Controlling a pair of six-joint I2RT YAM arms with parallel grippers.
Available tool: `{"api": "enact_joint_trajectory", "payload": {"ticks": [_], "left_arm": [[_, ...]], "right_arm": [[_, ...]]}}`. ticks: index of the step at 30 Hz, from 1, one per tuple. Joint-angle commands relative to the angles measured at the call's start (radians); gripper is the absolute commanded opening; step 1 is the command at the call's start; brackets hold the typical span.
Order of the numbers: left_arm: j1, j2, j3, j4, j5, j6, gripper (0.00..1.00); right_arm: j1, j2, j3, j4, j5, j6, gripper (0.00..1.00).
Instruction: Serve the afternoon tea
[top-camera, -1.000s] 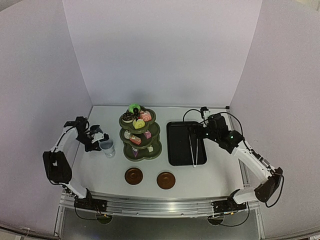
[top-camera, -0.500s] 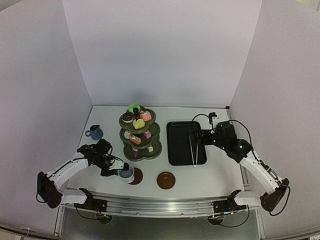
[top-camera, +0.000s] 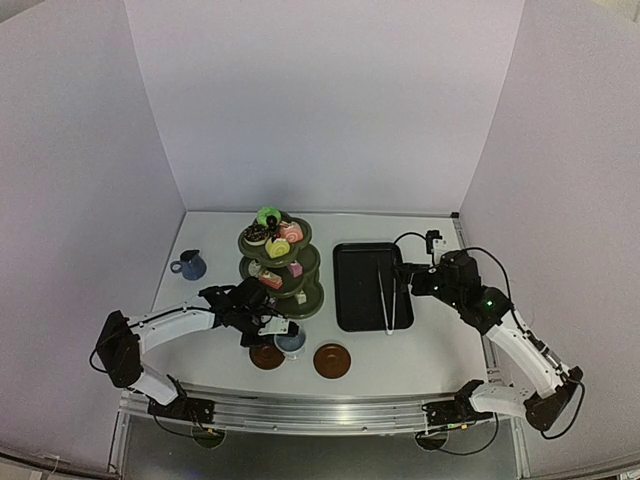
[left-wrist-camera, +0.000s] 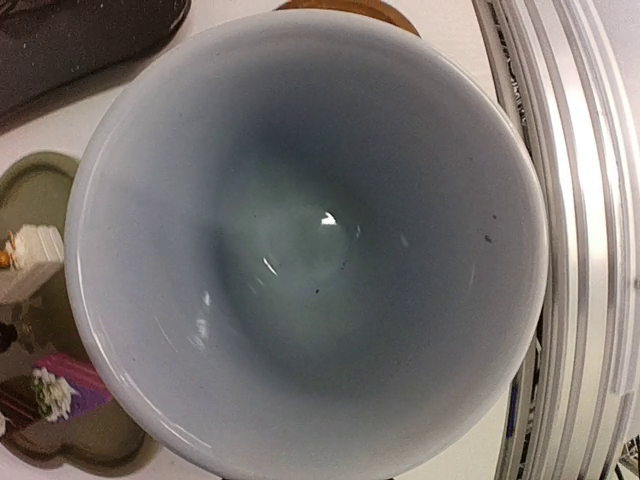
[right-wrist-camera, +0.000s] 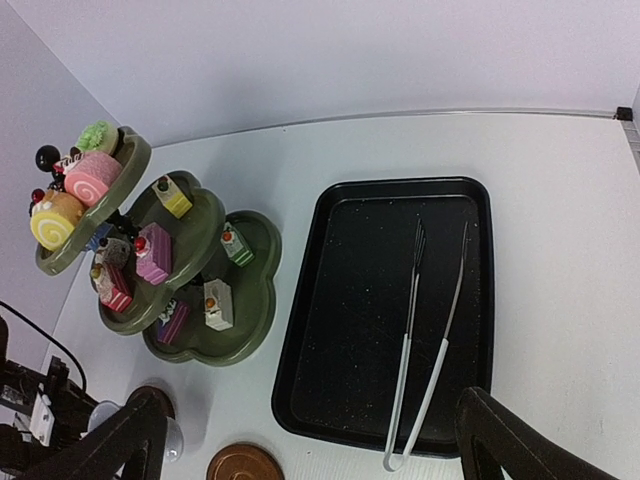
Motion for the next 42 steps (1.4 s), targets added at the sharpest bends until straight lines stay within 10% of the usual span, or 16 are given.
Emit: {"api": "enact_joint_trajectory", "payload": {"ticks": [1,42], "left_arm": [[-0.097,0.075,0.106,0.15,-0.012,-0.114,0.0],[-0.24,0.341,0.325,0.158,-0.01,-0.155,0.0]], "right_arm": [[0.002,0.003,0.001,0.026,0.005,0.003,0.98],[0.002,-0.105,-0.069,0.029,0.026,-0.009,0.98]]}}
